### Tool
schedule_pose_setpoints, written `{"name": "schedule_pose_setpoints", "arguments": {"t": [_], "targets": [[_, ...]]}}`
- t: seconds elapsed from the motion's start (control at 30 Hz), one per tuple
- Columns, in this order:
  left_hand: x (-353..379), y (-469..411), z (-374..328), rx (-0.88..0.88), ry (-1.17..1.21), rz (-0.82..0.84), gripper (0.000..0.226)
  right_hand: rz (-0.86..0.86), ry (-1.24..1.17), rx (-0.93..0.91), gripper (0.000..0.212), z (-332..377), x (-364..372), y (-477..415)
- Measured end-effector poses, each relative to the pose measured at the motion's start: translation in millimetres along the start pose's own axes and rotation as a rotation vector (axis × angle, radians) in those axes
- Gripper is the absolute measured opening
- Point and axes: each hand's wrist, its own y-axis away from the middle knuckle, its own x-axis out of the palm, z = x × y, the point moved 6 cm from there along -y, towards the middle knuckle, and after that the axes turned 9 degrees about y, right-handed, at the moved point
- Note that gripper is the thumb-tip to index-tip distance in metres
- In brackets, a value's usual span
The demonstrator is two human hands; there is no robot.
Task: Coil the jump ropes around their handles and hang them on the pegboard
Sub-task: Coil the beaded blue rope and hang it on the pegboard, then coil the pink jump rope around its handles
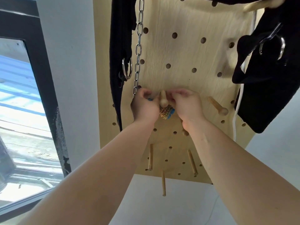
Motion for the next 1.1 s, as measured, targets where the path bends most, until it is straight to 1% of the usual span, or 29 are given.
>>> {"name": "schedule_pose_setpoints", "arguments": {"t": [0.13, 0.23, 0.3, 0.37, 0.43, 0.6, 0.8, 0.93, 1.1], "targets": [[-4.7, 12.2, -0.5, 0.013, -0.043, 0.003, 0.028, -0.024, 0.034, -0.032, 0.015, -5.0, -17.2, 21.1], [-11.1, 33.2, -2.8, 0.041, -0.119, 0.023, 0.044, 0.012, 0.113, -0.089, 0.021, -9.9, -32.9, 44.5], [-18.3, 51.1, -0.6, 0.072, -0.174, 0.022, 0.050, 0.047, 0.140, -0.144, 0.021, -13.0, -45.5, 66.1], [-26.9, 71.8, 6.2, 0.083, -0.200, 0.006, 0.052, 0.090, 0.178, -0.182, 0.018, -19.9, -58.5, 89.7], [-36.3, 95.2, 18.8, 0.060, -0.209, -0.022, 0.049, 0.136, 0.196, -0.181, 0.015, -33.3, -70.9, 111.1], [-57.2, 165.0, 63.4, 0.001, -0.273, -0.116, 0.034, 0.263, 0.183, -0.082, 0.014, -90.9, -102.4, 158.6], [-85.3, 264.8, 145.2, -0.181, -0.433, -0.194, 0.025, 0.452, 0.143, 0.113, 0.012, -190.3, -127.2, 217.0], [-109.5, 322.4, 195.3, -0.332, -0.511, -0.195, 0.022, 0.549, 0.180, 0.220, 0.012, -255.6, -129.0, 259.4], [-150.2, 366.4, 251.8, -0.550, -0.550, -0.130, 0.016, 0.723, 0.281, 0.358, 0.011, -331.6, -113.7, 318.2]]}}
